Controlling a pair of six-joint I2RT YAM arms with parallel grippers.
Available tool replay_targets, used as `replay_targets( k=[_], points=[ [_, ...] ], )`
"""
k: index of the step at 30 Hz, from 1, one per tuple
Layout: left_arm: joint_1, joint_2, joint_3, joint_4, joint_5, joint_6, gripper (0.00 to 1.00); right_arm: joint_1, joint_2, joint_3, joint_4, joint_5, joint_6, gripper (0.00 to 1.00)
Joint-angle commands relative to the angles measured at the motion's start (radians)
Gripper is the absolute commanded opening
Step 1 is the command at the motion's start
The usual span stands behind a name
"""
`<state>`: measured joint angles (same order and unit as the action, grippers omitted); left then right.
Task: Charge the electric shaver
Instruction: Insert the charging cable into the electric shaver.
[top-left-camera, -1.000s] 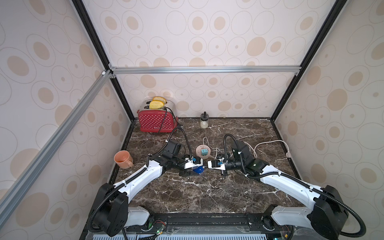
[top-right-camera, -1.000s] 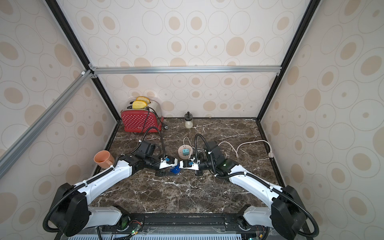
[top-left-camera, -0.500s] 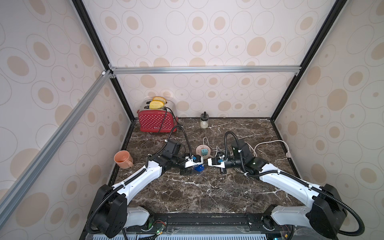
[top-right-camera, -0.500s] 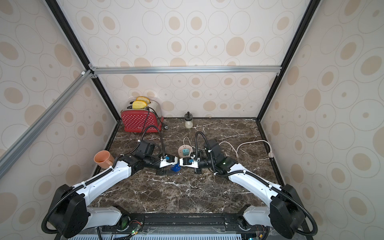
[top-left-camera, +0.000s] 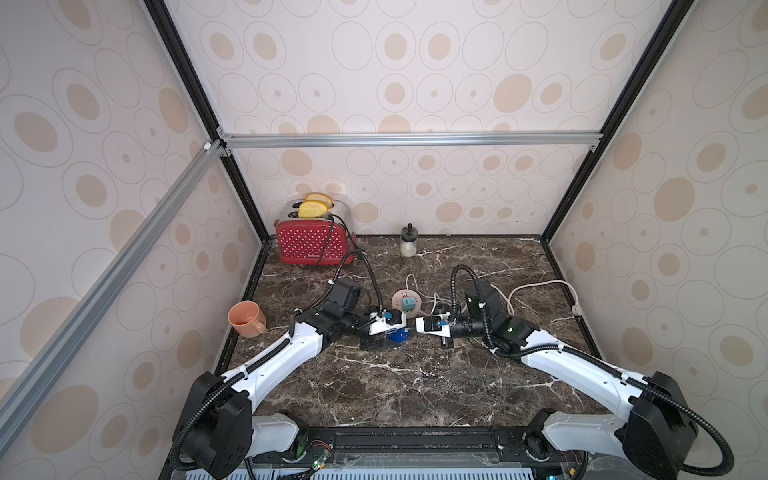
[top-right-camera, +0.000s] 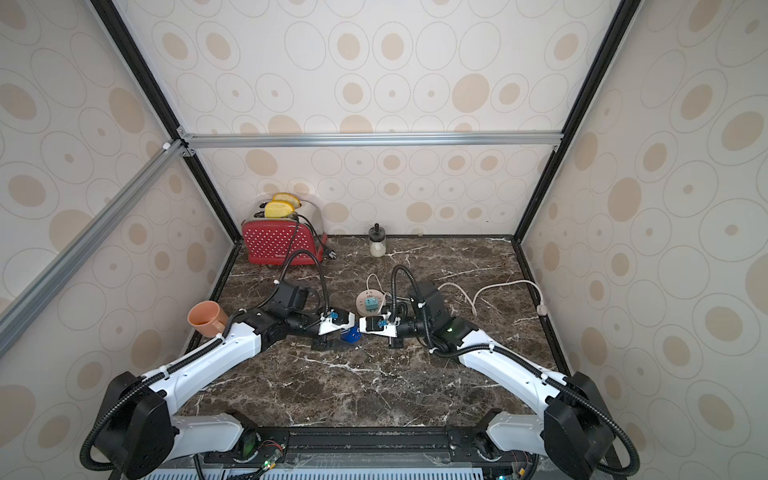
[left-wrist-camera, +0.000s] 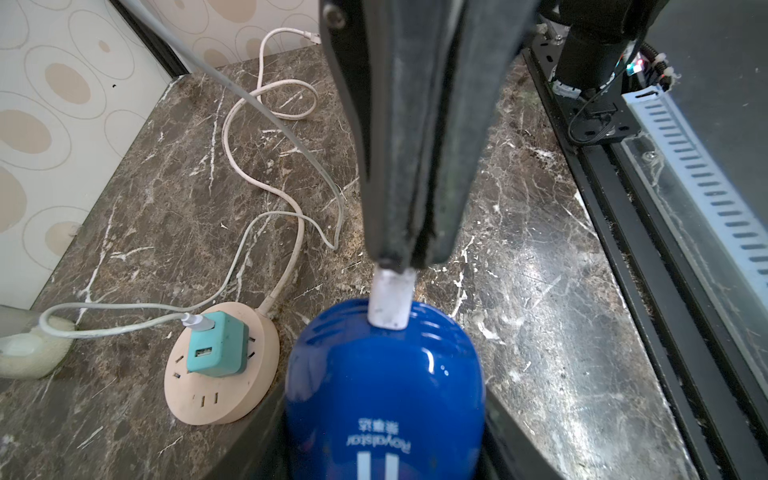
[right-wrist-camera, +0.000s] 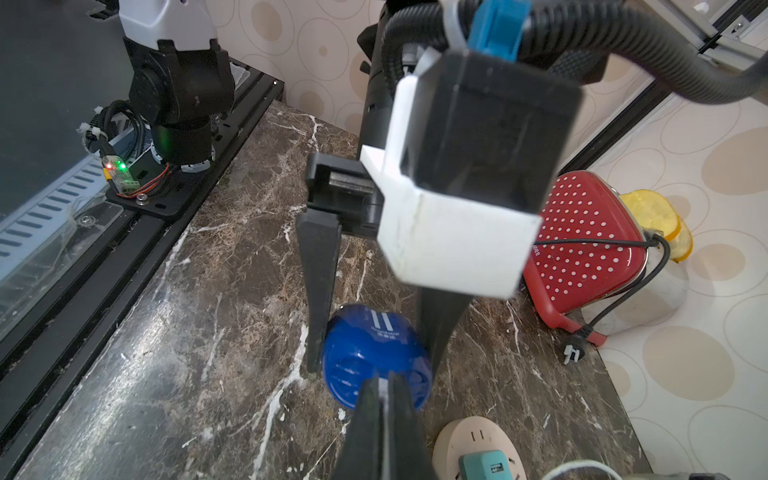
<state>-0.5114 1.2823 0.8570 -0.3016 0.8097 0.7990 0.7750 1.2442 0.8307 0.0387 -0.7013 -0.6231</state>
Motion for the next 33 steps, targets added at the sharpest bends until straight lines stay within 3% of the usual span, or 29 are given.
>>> replay_targets(
  k=[1,5,11,15,18,24,28,33],
  points=[
    [-0.017,-0.064,0.044,0.110,0.124,-0.014,0.00,0.009,0.037,-0.017,-0.069,-0.015,0.008,0.00],
    [-0.018,-0.069,0.043,0.111,0.127,-0.020,0.00,0.004,0.055,-0.012,-0.071,-0.021,0.029,0.06],
    [-0.015,-0.059,0.030,0.039,0.056,0.024,0.00,0.004,0.021,-0.008,-0.083,-0.031,0.099,0.50],
    [-0.014,-0.038,0.032,0.007,0.022,0.043,0.00,0.005,-0.049,-0.038,-0.119,0.015,0.122,0.70],
    [-0.005,-0.019,0.047,-0.049,-0.014,0.069,0.00,0.005,-0.107,-0.054,-0.188,0.036,0.136,1.00],
    [0.007,0.029,0.079,-0.087,-0.150,0.038,0.00,0.005,-0.236,-0.119,-0.270,0.007,0.234,1.00],
    [0.014,0.091,0.102,-0.119,-0.282,-0.012,0.00,0.005,-0.321,-0.146,-0.349,-0.085,0.317,1.00],
    [0.015,0.191,0.113,-0.111,-0.434,-0.078,0.00,0.005,-0.364,-0.143,-0.538,-0.243,0.327,1.00]
  ],
)
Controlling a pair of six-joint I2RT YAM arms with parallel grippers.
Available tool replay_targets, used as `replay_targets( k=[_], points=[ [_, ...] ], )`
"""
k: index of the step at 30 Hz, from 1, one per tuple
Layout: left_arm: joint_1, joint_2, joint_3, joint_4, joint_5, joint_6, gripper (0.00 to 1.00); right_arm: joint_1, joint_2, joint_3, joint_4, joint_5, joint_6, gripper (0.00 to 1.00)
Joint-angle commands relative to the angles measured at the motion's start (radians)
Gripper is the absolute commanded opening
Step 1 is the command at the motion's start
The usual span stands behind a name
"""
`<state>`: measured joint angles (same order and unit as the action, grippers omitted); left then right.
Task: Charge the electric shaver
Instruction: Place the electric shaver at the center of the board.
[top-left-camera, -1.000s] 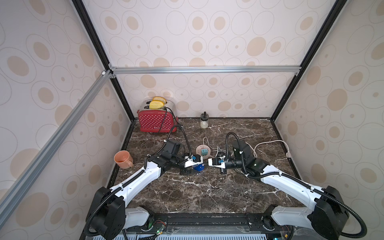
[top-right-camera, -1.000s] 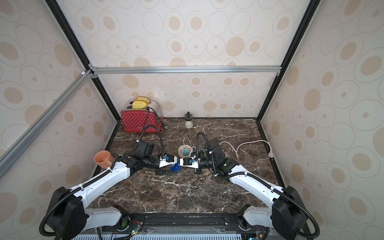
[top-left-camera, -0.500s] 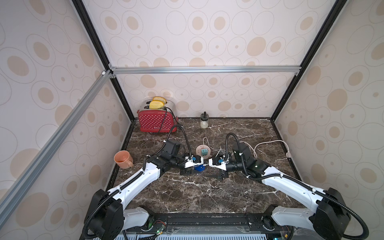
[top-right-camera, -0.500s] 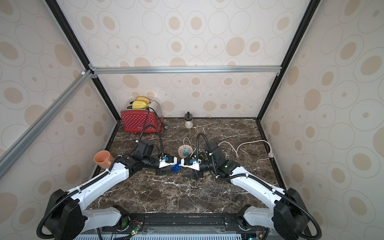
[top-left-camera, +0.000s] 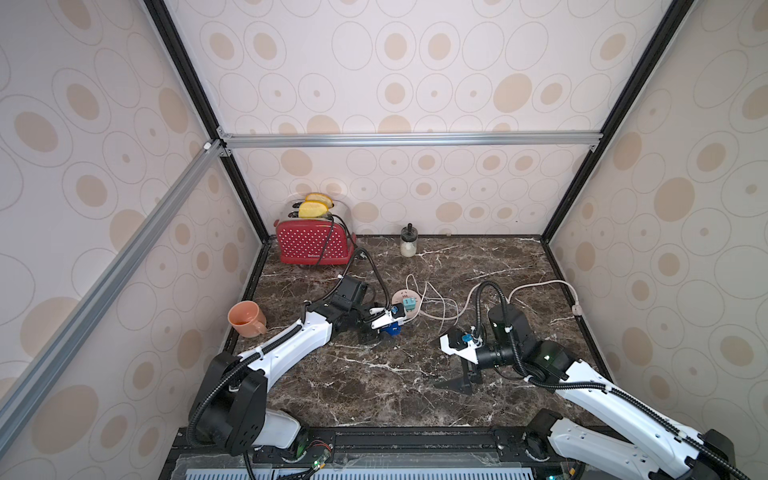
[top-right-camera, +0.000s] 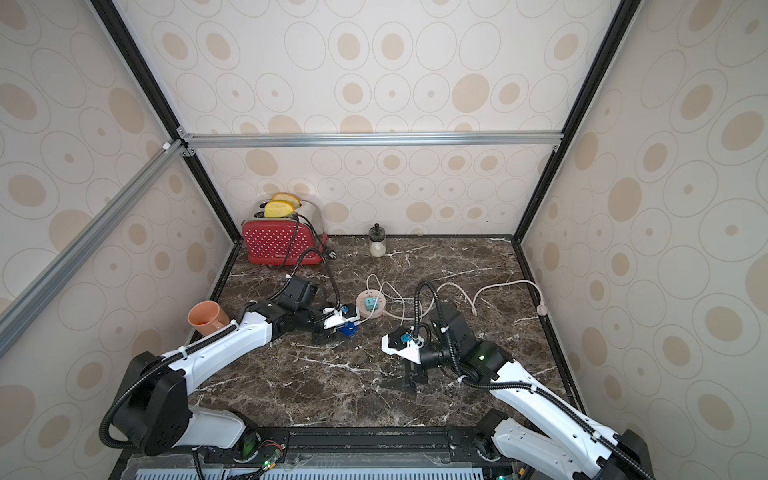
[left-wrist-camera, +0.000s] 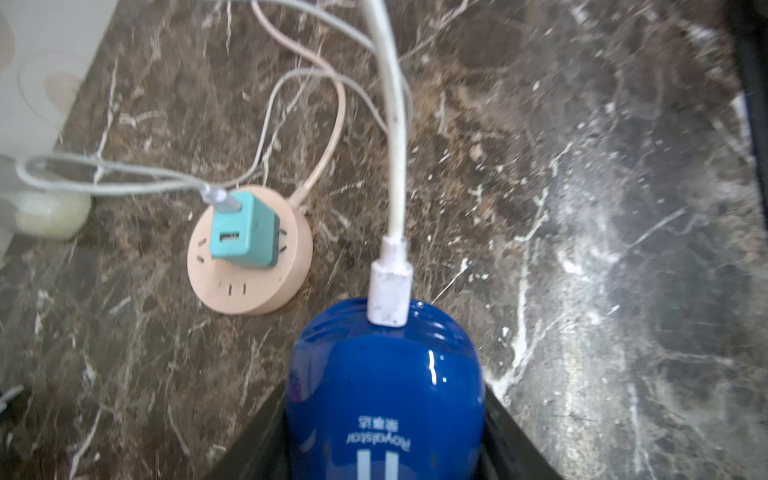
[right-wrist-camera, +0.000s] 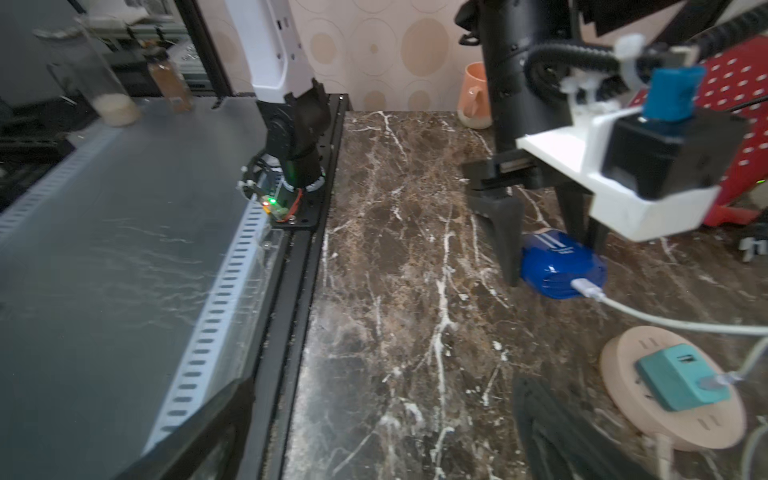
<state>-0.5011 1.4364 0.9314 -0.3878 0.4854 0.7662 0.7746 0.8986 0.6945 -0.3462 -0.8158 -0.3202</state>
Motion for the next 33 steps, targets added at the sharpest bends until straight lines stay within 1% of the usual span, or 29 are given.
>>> replay_targets(
  k=[1,3,5,7,9,10,11,12,13,14,17,18,20,22,25,27,28,30,32,33],
  points=[
    [0.005,0.058,0.038,-0.027,-0.124,-0.051,0.00,0.005,-0.029,0.000,-0.168,-0.119,0.037,1.00],
    [0.003,0.097,0.042,-0.051,-0.136,-0.036,0.00,0.002,-0.071,0.006,-0.154,-0.062,0.079,1.00],
    [0.000,0.127,0.044,-0.076,-0.133,-0.026,0.00,-0.012,-0.138,-0.015,-0.087,0.010,0.120,1.00],
    [-0.008,0.153,0.042,-0.100,-0.133,-0.020,0.01,-0.051,-0.210,-0.048,-0.001,0.095,0.176,1.00],
    [-0.021,0.184,0.051,-0.138,-0.132,-0.008,0.07,-0.103,-0.257,-0.072,0.066,0.177,0.242,1.00],
    [-0.029,0.201,0.054,-0.156,-0.136,-0.007,0.12,-0.133,-0.269,-0.076,0.084,0.210,0.267,1.00],
    [-0.035,0.216,0.057,-0.167,-0.141,-0.007,0.22,-0.156,-0.271,-0.078,0.096,0.240,0.287,1.00],
    [-0.043,0.232,0.060,-0.175,-0.146,-0.009,0.44,-0.178,-0.269,-0.076,0.100,0.293,0.312,1.00],
    [-0.048,0.246,0.066,-0.189,-0.145,-0.005,0.83,-0.195,-0.260,-0.070,0.102,0.334,0.329,1.00],
    [-0.052,0.256,0.072,-0.198,-0.150,-0.007,0.99,-0.207,-0.250,-0.065,0.099,0.361,0.336,1.00],
    [-0.053,0.240,0.069,-0.184,-0.156,-0.023,0.99,-0.227,-0.220,-0.045,0.076,0.467,0.327,1.00],
    [-0.053,0.218,0.065,-0.167,-0.161,-0.037,0.99,-0.230,-0.216,-0.042,0.076,0.523,0.324,1.00],
    [-0.044,0.169,0.060,-0.123,-0.162,-0.090,0.99,-0.245,-0.214,-0.048,0.089,0.632,0.329,1.00],
    [-0.036,0.087,0.051,-0.047,-0.182,-0.177,0.99,-0.276,-0.211,-0.070,0.119,0.751,0.344,1.00],
    [-0.007,-0.053,0.008,0.127,-0.322,-0.363,0.99,-0.341,-0.184,-0.099,0.138,0.943,0.375,1.00],
    [0.054,-0.142,-0.044,0.245,-0.475,-0.481,0.99,-0.396,-0.165,-0.153,0.219,1.044,0.351,1.00],
    [0.088,-0.175,-0.079,0.298,-0.513,-0.498,0.99,-0.420,-0.156,-0.184,0.273,1.074,0.336,1.00],
    [0.157,-0.224,-0.178,0.455,-0.624,-0.535,0.99,-0.476,-0.122,-0.250,0.407,1.126,0.309,1.00],
    [0.231,-0.226,-0.242,0.553,-0.662,-0.566,0.99,-0.513,-0.062,-0.308,0.536,1.156,0.279,1.00],
    [0.266,-0.214,-0.266,0.586,-0.666,-0.575,0.99,-0.551,-0.022,-0.332,0.605,1.172,0.268,1.00]
  ],
)
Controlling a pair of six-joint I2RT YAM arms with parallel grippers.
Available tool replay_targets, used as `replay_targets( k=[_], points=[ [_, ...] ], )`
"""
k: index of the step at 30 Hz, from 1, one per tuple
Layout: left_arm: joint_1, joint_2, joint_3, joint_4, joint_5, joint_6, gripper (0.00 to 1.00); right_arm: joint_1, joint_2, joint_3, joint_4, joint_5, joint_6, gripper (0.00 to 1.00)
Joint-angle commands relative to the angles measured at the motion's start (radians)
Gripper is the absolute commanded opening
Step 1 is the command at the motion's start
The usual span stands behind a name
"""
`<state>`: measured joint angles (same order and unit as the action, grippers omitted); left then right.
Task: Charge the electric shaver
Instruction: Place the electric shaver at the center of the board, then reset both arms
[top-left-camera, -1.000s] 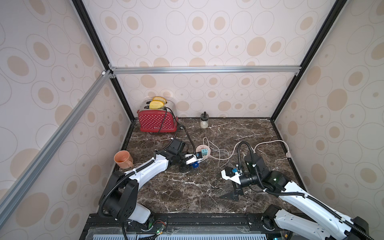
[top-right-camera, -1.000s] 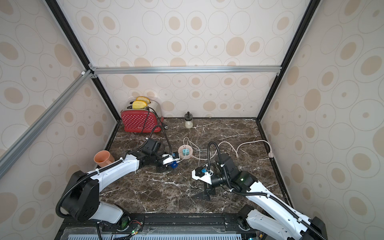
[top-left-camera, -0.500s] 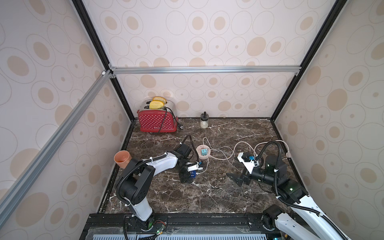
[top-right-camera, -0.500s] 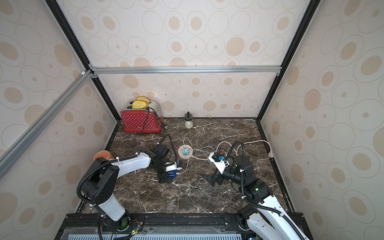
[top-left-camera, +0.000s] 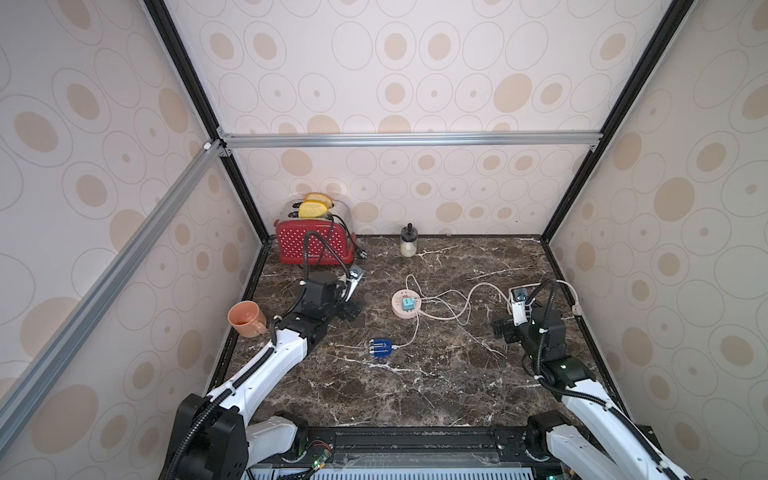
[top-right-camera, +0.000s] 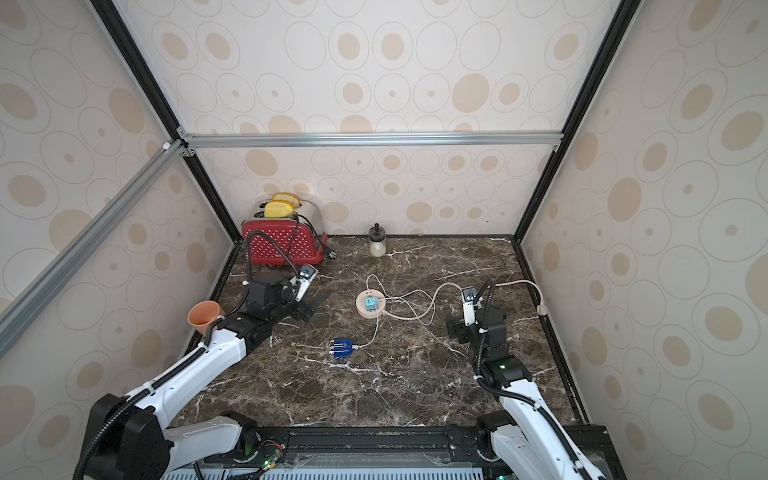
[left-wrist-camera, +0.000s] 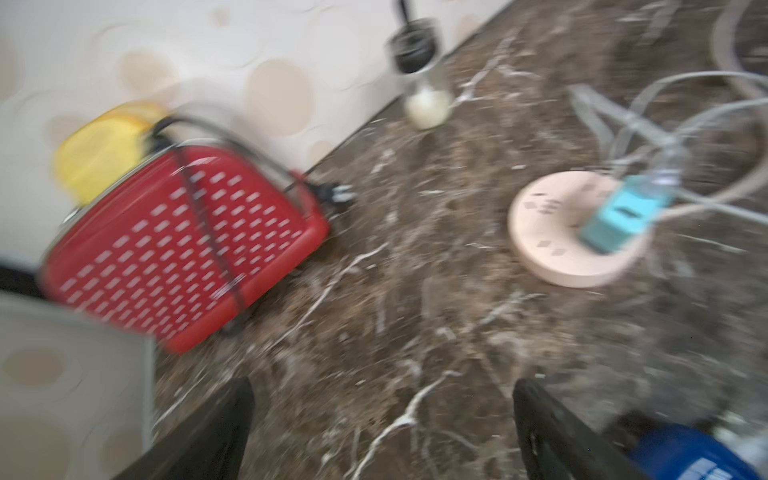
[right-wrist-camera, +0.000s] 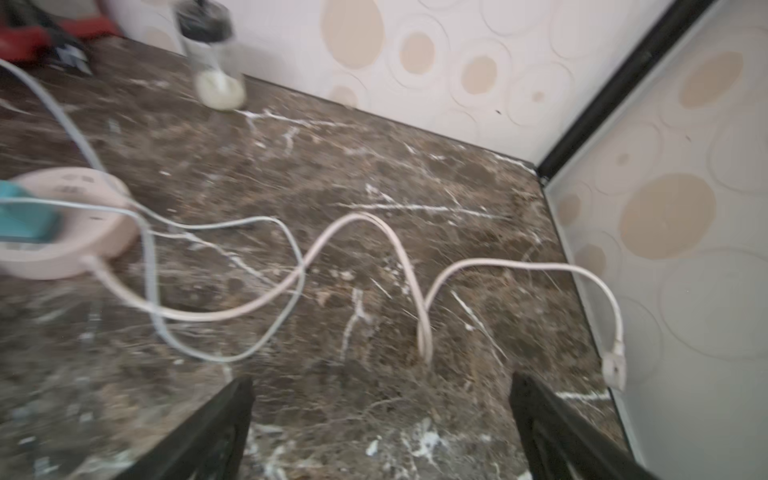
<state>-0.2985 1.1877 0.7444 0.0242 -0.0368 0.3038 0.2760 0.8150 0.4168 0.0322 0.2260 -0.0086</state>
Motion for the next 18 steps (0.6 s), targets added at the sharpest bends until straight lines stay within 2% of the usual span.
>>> replay_targets(
  k=[1,8,10,14,15,18],
  points=[
    [0.087,0.050,-0.094,0.196,-0.146,-0.116,0.99,-0.064,0.098,-0.071,0.275,0.136,-0.056,1.00],
    [0.166,0.178,-0.265,0.527,-0.175,-0.208,0.99,-0.096,0.389,-0.126,0.611,0.147,-0.143,1.00],
    [0.170,0.217,-0.292,0.632,-0.195,-0.194,0.99,-0.101,0.445,-0.121,0.680,0.139,-0.154,1.00],
    [0.200,0.275,-0.290,0.701,-0.199,-0.213,0.99,-0.128,0.515,-0.088,0.728,0.083,-0.145,1.00],
    [0.218,0.265,-0.279,0.660,-0.171,-0.225,0.99,-0.133,0.526,-0.068,0.703,0.079,-0.142,1.00],
    [0.289,0.285,-0.296,0.703,-0.082,-0.279,0.99,-0.138,0.553,-0.022,0.642,0.070,-0.135,1.00]
  ],
)
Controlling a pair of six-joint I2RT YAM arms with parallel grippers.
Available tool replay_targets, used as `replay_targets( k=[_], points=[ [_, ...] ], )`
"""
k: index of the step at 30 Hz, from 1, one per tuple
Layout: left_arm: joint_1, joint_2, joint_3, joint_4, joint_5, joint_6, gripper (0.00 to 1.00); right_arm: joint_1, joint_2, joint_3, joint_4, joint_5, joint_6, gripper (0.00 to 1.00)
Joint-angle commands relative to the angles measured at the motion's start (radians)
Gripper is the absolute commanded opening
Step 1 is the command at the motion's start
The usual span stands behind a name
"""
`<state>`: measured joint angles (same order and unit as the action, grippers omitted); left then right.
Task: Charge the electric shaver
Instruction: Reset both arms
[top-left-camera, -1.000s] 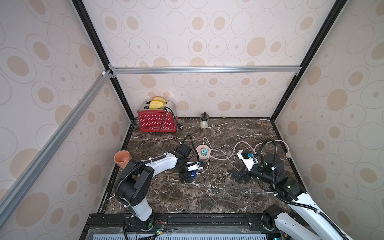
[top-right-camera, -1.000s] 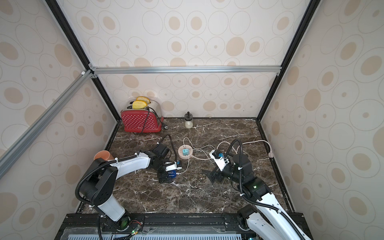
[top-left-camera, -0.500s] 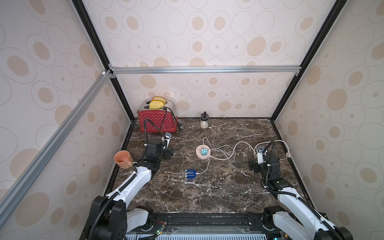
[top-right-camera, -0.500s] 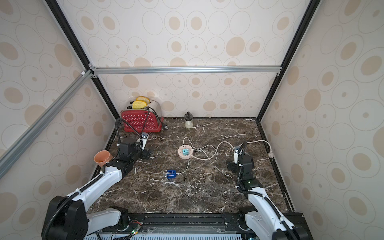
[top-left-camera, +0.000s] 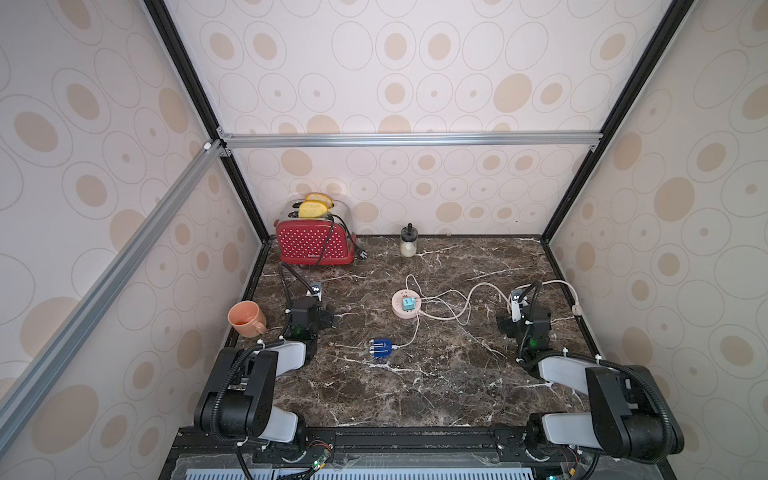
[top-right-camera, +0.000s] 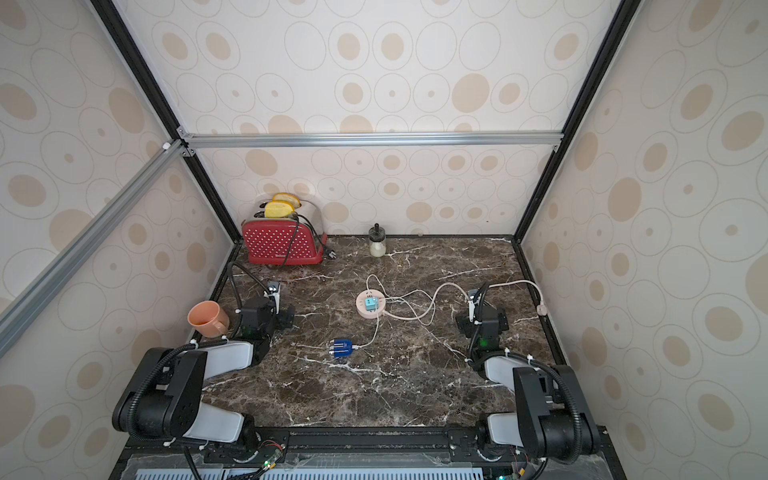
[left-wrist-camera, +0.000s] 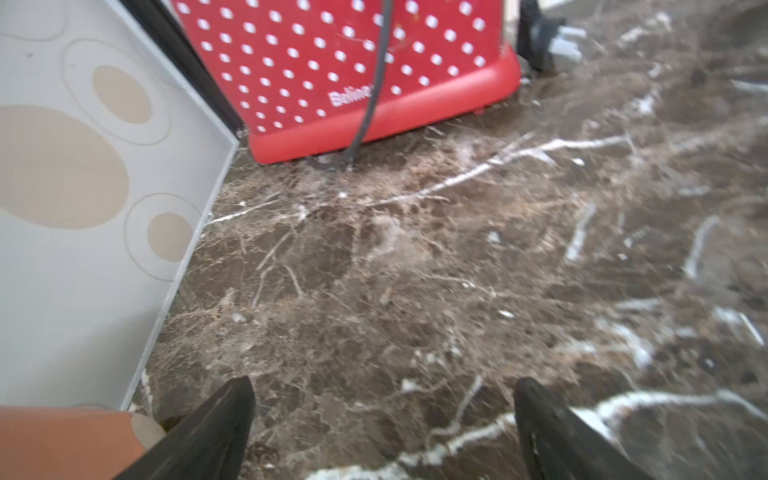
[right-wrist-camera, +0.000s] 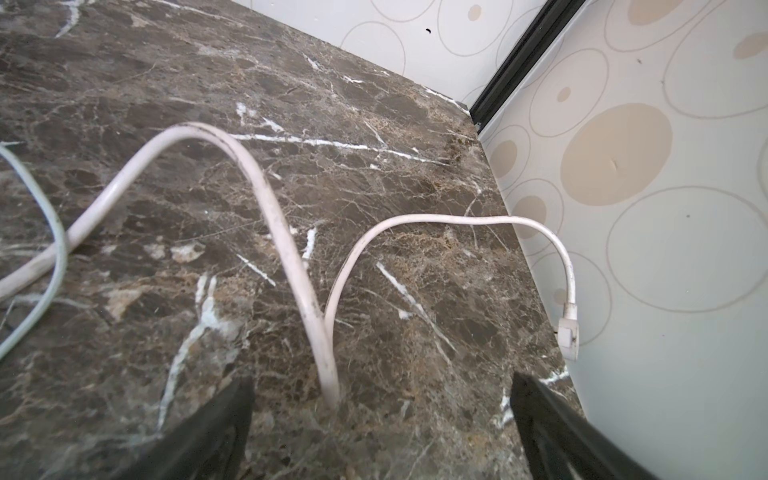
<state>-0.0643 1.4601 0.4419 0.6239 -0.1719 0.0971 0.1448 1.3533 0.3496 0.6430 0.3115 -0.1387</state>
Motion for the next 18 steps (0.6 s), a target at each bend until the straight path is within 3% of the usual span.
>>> replay_targets(
  k=[1,3,4,6,9,12,18],
  points=[
    [0.081,0.053,-0.014,0.175,0.109,-0.089,0.99,-0.012,0.016,0.045,0.032,-0.009,0.011,1.00],
    [0.116,0.095,-0.033,0.281,0.158,-0.120,0.99,-0.034,0.022,0.011,0.122,-0.081,0.047,1.00],
    [0.122,0.070,-0.018,0.200,0.169,-0.119,0.99,-0.039,0.044,-0.006,0.190,-0.132,0.037,1.00],
    [0.122,0.089,-0.023,0.242,0.177,-0.121,0.99,-0.040,0.097,-0.006,0.215,-0.142,0.035,1.00],
    [0.123,0.084,-0.018,0.221,0.175,-0.121,0.99,-0.039,0.219,-0.032,0.417,-0.121,0.027,1.00],
    [0.123,0.080,-0.017,0.211,0.173,-0.119,0.99,-0.050,0.175,0.021,0.232,-0.126,0.056,1.00],
    [0.122,0.078,-0.016,0.206,0.172,-0.118,0.99,-0.093,0.191,0.063,0.178,-0.112,0.117,1.00]
  ],
)
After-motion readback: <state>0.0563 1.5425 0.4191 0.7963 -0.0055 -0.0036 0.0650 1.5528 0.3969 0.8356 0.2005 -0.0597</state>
